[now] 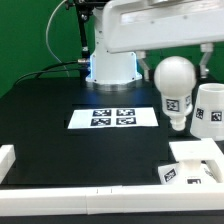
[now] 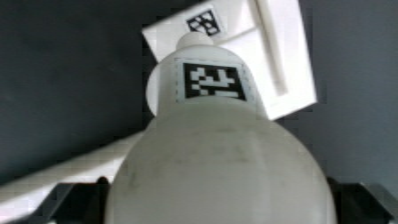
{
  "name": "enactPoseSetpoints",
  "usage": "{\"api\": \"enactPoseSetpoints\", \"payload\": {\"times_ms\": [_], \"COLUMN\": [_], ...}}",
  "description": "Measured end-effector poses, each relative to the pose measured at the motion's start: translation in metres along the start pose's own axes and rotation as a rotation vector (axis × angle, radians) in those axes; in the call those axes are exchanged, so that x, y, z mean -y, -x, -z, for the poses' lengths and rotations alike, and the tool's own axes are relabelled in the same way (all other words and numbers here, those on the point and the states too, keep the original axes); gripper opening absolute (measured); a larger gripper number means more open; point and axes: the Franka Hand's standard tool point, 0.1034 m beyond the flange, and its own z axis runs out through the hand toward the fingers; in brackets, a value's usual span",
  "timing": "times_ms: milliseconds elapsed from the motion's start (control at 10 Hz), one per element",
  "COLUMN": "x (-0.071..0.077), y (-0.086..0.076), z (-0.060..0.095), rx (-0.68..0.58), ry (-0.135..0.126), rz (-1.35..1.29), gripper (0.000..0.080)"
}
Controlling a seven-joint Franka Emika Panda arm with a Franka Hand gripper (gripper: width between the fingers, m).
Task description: Assemble lamp
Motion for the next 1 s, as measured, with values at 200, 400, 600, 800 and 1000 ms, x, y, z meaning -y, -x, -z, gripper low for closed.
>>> {"api": "enactPoseSetpoints", "payload": {"times_ms": [200, 400, 600, 800, 1000], "x": [0.019, 0.017, 0.018, 0.022, 0.027], "y": [0.000, 0.003, 0.004, 0.000, -0.001], "z": [0.001, -0.002, -0.003, -0.009, -0.015], "rx": [-0.082, -0.075, -0.076, -0.091, -0.103], "ry": [-0.011, -0.011, -0.007, 0.010, 0.007], "rz": [0.069, 0.066, 0.086, 0.168, 0.180], "gripper": [0.0573, 0.0574, 0.0574, 0.0574, 0.0574]}}
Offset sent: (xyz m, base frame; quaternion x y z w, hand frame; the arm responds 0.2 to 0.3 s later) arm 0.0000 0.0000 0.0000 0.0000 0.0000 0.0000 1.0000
